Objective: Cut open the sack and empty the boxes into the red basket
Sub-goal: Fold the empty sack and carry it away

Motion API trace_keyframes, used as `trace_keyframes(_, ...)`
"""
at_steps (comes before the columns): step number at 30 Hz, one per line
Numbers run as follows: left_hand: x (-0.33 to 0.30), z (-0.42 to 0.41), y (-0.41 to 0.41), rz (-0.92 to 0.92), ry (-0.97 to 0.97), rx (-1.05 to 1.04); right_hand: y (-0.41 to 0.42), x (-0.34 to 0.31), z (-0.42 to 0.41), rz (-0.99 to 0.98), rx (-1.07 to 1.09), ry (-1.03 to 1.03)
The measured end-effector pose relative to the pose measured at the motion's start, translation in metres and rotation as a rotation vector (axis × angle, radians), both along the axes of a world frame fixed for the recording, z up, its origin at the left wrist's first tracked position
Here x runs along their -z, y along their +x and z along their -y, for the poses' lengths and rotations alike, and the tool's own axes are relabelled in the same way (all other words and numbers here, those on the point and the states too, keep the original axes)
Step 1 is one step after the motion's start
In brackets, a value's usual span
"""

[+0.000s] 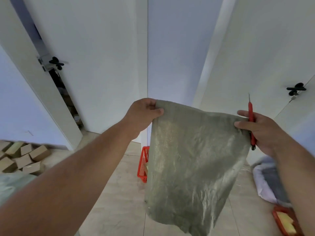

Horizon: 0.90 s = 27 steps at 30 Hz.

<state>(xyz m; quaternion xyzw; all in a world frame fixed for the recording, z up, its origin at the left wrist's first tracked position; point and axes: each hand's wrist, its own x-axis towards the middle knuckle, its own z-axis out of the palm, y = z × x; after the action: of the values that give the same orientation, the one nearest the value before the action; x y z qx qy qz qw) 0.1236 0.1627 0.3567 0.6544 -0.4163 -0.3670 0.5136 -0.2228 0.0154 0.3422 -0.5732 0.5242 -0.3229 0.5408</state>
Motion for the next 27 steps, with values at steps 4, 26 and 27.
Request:
trace_keyframes(4, -0.015, 0.004, -0.008, 0.157, -0.031, 0.097, -0.01, -0.019, 0.004, -0.186, -0.035, -0.041)
trace_keyframes(26, -0.057, -0.014, -0.006, 0.31, -0.342, -0.024, -0.016, -0.088, -0.028, -0.265, 0.051, -0.485)
trace_keyframes(27, -0.065, -0.02, -0.005, 0.155, -0.428, 0.042, -0.017, -0.093, -0.029, -0.116, 0.051, -0.444)
